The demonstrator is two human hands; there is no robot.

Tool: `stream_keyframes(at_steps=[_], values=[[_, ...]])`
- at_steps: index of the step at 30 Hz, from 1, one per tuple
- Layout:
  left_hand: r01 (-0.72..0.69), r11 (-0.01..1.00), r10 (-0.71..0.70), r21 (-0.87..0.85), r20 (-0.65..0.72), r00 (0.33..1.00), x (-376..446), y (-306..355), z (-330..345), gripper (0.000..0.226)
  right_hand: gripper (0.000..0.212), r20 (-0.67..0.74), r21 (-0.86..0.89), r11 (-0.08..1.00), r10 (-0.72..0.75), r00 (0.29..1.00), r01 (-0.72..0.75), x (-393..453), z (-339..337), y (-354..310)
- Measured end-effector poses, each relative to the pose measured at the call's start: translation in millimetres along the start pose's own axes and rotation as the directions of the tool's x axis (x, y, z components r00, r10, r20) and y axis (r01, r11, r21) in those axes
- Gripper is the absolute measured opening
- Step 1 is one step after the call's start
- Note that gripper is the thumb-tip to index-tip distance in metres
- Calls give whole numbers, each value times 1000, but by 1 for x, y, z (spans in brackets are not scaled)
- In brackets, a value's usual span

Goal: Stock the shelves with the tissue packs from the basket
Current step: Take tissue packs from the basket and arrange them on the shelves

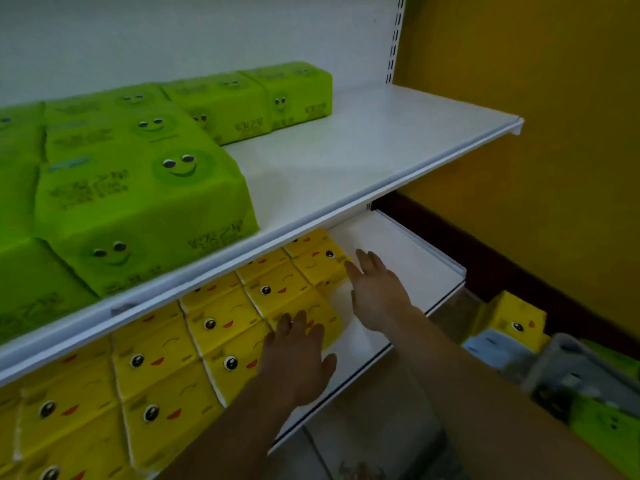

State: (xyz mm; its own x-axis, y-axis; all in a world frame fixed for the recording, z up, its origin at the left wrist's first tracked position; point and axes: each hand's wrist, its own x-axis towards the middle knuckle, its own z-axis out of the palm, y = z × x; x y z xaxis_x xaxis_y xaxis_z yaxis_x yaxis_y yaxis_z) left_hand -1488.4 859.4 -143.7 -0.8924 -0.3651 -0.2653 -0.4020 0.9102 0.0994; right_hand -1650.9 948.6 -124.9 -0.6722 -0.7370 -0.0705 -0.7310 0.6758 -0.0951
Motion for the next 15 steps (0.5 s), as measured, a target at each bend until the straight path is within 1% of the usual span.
stream_keyframes(at_steps=[2, 5, 7, 8, 9, 12, 13, 15], values=[[25, 999, -27, 44, 48, 998, 13, -8, 3, 67, 75, 21, -69, 995, -75, 997, 76, 22, 14, -3], [49, 993, -57, 109, 74, 996, 27, -23, 8, 68, 70, 68, -136, 974, -173, 983, 181, 48, 29, -10], [49, 988, -59, 146, 67, 996, 31, -28, 14, 66, 66, 95, -161, 966, -189, 977, 202, 58, 37, -7], [44, 986, -53, 158, 56, 997, 31, -29, 16, 64, 64, 96, -168, 968, -174, 980, 189, 62, 40, -4], [38, 985, -46, 166, 45, 998, 31, -29, 17, 62, 62, 75, -185, 968, -160, 984, 171, 65, 44, -2], [34, 985, -42, 167, 45, 998, 32, -29, 18, 60, 53, -53, -284, 949, -158, 986, 136, 66, 51, 0], [40, 986, -48, 162, 47, 998, 32, -29, 17, 59, 54, -86, -278, 951, -166, 982, 136, 67, 51, -1], [51, 987, -60, 153, 52, 997, 32, -27, 14, 60, 67, -115, -234, 961, -176, 978, 146, 71, 47, 0]])
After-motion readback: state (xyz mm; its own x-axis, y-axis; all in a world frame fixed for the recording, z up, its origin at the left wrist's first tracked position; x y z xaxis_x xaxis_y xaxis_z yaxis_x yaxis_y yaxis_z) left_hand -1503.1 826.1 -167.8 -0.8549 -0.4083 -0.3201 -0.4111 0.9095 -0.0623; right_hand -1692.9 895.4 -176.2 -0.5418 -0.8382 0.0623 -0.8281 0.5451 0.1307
